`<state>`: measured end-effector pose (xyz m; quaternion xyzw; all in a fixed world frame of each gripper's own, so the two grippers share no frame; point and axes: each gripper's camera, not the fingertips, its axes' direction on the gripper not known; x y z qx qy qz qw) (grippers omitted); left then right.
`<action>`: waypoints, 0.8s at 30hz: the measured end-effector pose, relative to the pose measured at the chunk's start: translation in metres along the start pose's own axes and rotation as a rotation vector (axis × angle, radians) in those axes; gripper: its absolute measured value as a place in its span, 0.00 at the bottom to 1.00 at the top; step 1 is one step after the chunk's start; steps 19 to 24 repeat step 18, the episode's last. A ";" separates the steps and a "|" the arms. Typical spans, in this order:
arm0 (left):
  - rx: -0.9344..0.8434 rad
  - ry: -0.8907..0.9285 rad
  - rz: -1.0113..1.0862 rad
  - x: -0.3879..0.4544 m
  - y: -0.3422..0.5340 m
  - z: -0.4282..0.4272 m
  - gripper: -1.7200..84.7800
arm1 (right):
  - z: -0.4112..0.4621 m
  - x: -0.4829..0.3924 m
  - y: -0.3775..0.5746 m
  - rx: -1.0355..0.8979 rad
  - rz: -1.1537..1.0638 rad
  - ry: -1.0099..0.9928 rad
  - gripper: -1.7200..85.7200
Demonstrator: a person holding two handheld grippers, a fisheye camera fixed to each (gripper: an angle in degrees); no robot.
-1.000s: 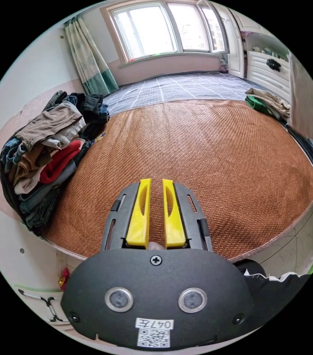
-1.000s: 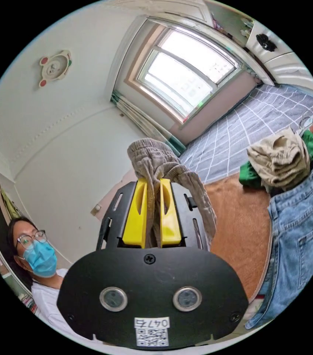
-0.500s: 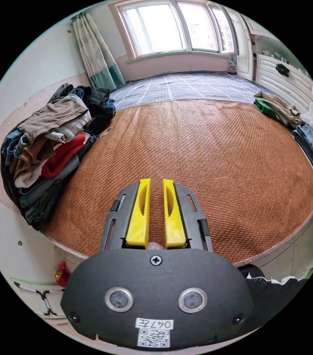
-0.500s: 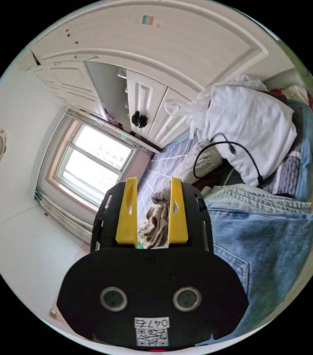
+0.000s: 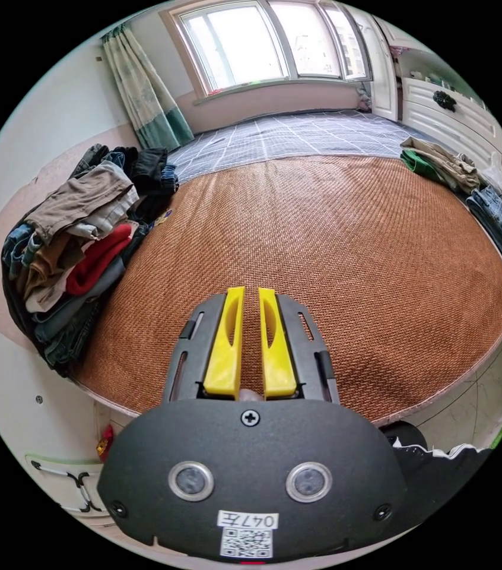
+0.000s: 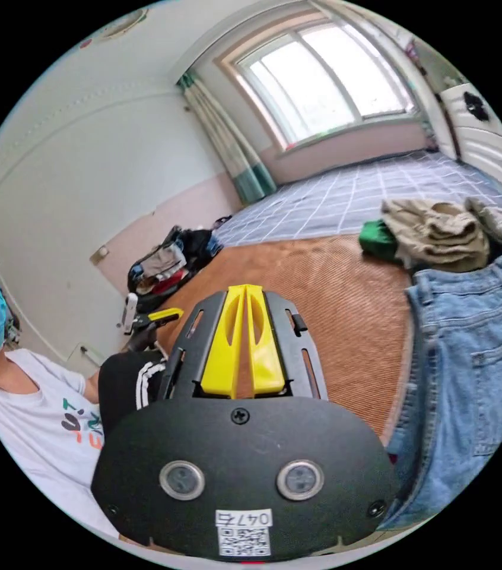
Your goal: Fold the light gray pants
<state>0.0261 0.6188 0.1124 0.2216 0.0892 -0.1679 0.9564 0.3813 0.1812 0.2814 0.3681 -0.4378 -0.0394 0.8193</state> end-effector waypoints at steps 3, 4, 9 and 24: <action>0.002 -0.041 -0.037 -0.023 0.016 0.000 0.03 | 0.099 -0.046 0.003 -0.078 -0.028 -0.173 0.01; 0.006 -0.051 -0.062 -0.036 0.022 0.000 0.02 | 0.132 -0.062 0.006 -0.100 -0.031 -0.222 0.01; 0.064 0.007 -0.161 -0.095 0.050 -0.004 0.01 | 0.224 -0.099 0.021 -0.168 0.035 -0.257 0.01; 0.051 0.118 -0.188 -0.169 0.090 0.027 0.01 | 0.274 -0.117 0.001 -0.247 0.210 -0.365 0.01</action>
